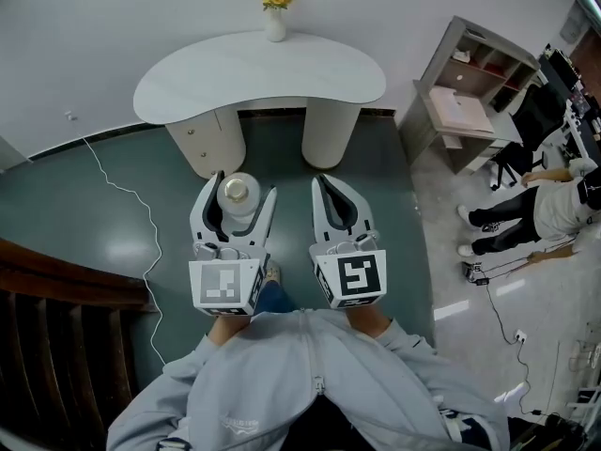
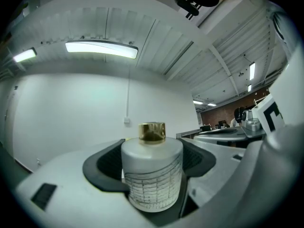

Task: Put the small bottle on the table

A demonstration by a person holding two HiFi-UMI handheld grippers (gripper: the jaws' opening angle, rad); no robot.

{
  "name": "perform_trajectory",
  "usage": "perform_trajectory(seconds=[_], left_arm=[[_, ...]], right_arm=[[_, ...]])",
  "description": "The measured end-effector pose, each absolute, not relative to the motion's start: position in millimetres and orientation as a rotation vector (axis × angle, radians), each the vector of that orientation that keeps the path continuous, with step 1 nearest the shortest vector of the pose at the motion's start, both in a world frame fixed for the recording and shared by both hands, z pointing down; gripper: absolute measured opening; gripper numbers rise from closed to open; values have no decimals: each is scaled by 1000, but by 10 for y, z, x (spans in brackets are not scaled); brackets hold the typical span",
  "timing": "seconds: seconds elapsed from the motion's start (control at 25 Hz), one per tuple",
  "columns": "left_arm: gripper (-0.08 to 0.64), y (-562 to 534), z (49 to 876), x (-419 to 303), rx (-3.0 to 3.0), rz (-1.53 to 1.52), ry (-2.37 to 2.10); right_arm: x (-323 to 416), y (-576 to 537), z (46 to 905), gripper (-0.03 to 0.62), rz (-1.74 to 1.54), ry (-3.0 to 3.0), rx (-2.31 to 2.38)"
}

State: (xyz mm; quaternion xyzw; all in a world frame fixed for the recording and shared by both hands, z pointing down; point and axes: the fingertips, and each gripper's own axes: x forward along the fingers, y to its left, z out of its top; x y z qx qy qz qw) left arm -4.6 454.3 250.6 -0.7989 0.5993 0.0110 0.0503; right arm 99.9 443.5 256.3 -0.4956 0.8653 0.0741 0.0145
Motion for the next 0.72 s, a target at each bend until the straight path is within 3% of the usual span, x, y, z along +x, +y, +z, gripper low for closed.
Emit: perform_trajectory(seconds=[0.72], left_arm=[[334, 2854, 2503, -583, -2546, 39, 1689]], right_arm=[[386, 2798, 2565, 26, 231, 2627, -1669]])
